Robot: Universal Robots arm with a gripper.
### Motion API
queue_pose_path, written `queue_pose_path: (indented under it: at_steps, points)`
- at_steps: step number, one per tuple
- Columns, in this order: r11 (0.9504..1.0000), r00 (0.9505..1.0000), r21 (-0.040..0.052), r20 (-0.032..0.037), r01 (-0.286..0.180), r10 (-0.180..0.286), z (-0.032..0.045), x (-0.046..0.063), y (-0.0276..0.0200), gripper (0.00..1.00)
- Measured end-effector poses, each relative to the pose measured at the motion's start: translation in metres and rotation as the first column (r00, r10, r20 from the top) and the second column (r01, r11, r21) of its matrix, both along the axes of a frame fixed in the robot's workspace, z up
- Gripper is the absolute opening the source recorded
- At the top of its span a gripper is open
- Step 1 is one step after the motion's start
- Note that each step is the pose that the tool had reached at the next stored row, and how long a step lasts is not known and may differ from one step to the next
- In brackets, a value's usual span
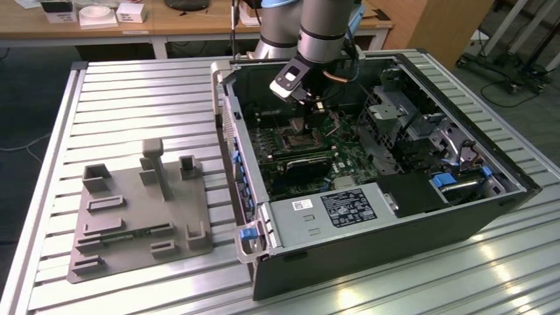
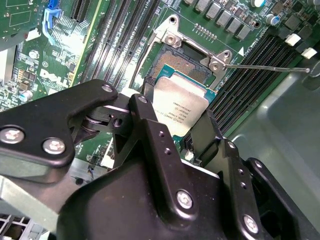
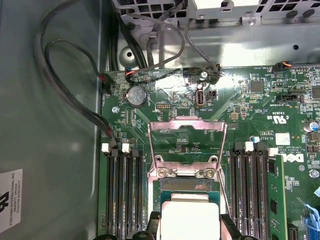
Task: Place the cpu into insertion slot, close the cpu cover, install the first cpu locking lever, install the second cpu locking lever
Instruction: 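Place the cpu into insertion slot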
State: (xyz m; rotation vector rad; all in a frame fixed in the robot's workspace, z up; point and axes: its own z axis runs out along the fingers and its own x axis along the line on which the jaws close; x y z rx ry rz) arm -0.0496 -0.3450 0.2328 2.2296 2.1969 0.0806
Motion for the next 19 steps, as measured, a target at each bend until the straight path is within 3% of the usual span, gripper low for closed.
queue_pose_path:
  at_steps: [19]
  points:
    - [0.9999, 0.9999, 0.0, 0.0, 0.012, -0.012, 0.0, 0.0, 0.0, 0.54]
